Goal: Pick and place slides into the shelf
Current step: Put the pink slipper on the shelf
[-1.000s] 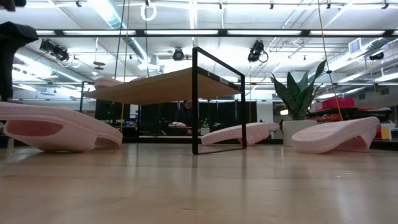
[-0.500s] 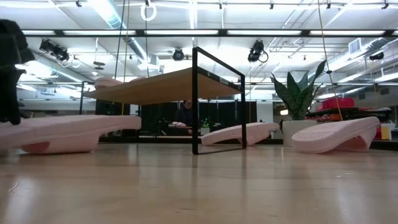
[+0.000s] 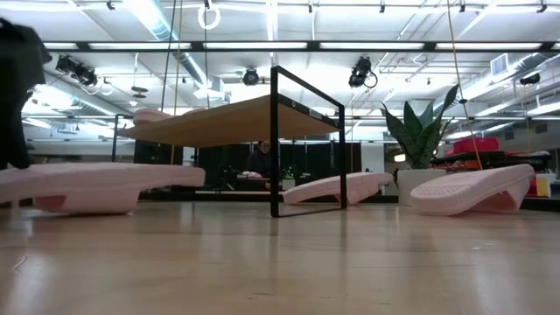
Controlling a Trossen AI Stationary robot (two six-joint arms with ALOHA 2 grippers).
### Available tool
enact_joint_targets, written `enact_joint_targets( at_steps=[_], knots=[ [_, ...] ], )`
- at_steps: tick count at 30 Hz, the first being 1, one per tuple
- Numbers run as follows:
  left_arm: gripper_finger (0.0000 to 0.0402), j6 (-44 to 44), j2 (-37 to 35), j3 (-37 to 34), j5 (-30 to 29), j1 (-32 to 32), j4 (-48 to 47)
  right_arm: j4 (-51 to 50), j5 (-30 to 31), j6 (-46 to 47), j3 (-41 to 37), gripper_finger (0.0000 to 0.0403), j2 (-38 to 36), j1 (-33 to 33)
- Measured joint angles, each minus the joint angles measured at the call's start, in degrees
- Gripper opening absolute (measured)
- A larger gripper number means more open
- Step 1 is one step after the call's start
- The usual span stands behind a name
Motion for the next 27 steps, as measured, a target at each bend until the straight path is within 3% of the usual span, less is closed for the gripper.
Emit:
enact_joint_targets(
  at_steps=[8, 27],
  knots=[
    [0.0237, 1.11, -0.04, 6.11, -1.52, 0.03, -0.02, 0.0, 0.06, -0.13, 0.0, 0.0203, 0.0, 0.0],
    [0.0283, 5.32, 0.0, 3.85, -4.43, 4.84, -0.41, 0.81, 0.48, -0.57, 0.02, 0.0203, 0.0, 0.0]
  ],
)
